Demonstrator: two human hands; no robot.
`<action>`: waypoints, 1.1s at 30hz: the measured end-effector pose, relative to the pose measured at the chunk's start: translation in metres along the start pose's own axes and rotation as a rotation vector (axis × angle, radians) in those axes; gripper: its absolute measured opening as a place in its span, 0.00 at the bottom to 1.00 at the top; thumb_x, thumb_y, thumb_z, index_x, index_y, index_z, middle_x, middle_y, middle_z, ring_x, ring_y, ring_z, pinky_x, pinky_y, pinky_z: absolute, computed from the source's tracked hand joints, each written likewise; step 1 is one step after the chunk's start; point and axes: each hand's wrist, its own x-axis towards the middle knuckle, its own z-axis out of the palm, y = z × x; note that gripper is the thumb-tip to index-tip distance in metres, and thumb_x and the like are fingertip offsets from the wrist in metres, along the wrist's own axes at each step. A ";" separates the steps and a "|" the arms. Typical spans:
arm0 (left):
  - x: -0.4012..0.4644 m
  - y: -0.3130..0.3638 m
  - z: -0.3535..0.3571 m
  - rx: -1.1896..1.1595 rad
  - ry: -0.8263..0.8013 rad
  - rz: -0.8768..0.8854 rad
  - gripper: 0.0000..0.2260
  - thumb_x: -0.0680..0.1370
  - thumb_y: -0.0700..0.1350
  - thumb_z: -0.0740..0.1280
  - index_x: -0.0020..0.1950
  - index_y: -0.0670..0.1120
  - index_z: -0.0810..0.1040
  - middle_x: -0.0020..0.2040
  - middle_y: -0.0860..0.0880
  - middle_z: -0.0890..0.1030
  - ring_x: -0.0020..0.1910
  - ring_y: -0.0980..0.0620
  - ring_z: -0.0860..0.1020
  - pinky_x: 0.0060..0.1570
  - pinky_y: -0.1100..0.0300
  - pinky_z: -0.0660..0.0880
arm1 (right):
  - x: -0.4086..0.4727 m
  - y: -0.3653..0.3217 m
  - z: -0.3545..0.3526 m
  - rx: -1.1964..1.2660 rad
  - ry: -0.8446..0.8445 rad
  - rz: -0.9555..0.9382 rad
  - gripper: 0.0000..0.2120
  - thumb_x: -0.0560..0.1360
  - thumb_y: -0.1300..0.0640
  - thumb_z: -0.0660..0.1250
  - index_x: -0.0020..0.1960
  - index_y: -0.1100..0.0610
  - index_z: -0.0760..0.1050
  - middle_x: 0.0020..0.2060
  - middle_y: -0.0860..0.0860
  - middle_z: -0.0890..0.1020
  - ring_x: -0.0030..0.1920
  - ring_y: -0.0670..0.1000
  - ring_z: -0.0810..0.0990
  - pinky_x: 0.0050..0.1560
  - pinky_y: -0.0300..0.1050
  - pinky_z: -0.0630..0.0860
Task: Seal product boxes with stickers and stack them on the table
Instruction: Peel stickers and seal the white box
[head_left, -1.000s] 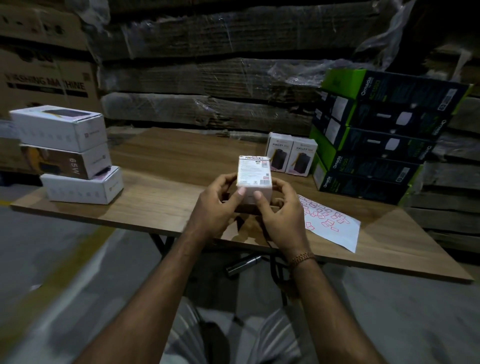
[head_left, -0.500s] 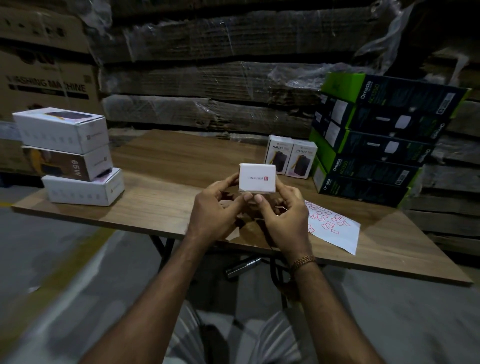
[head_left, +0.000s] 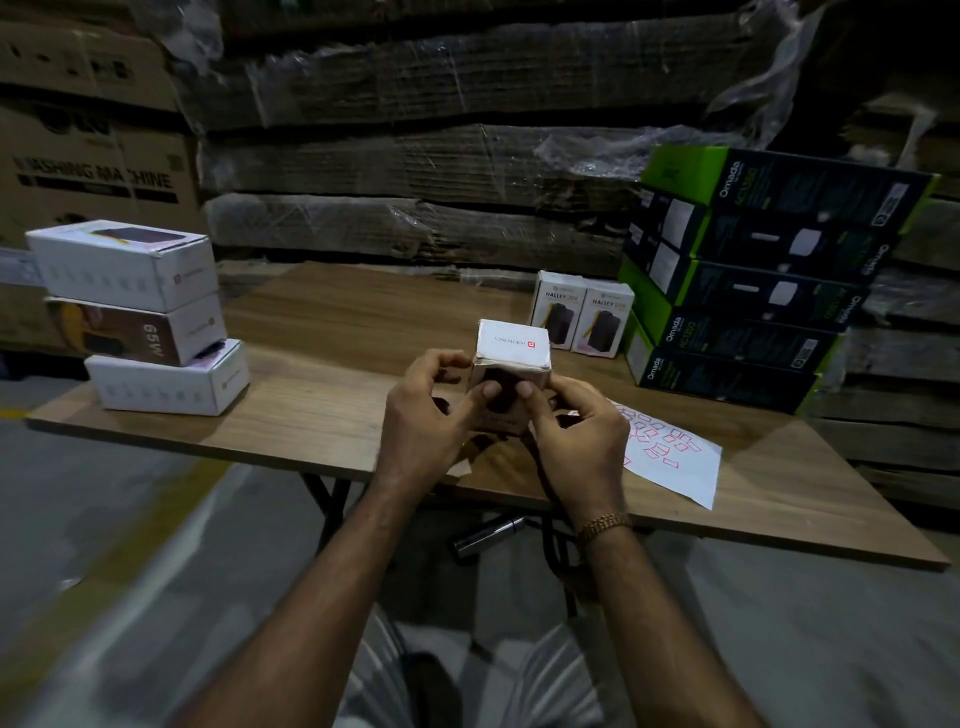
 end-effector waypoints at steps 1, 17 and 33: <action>0.000 0.000 0.000 -0.012 -0.020 -0.029 0.23 0.77 0.62 0.75 0.67 0.53 0.77 0.62 0.57 0.82 0.60 0.60 0.80 0.51 0.57 0.83 | 0.000 -0.001 0.000 -0.002 0.003 0.006 0.13 0.77 0.48 0.78 0.59 0.53 0.88 0.49 0.43 0.86 0.47 0.42 0.83 0.41 0.31 0.76; 0.003 -0.006 0.008 0.109 -0.067 -0.046 0.28 0.74 0.52 0.81 0.71 0.50 0.76 0.64 0.56 0.82 0.59 0.59 0.81 0.57 0.52 0.84 | 0.001 0.001 0.001 -0.122 -0.159 0.056 0.21 0.79 0.53 0.76 0.71 0.50 0.81 0.50 0.44 0.81 0.50 0.37 0.77 0.43 0.24 0.72; -0.036 0.021 0.030 0.187 0.270 0.443 0.25 0.77 0.50 0.78 0.67 0.37 0.77 0.73 0.36 0.69 0.74 0.43 0.69 0.71 0.66 0.67 | 0.002 0.002 -0.018 0.068 0.099 0.208 0.05 0.82 0.56 0.70 0.57 0.51 0.84 0.49 0.43 0.85 0.50 0.40 0.82 0.49 0.33 0.78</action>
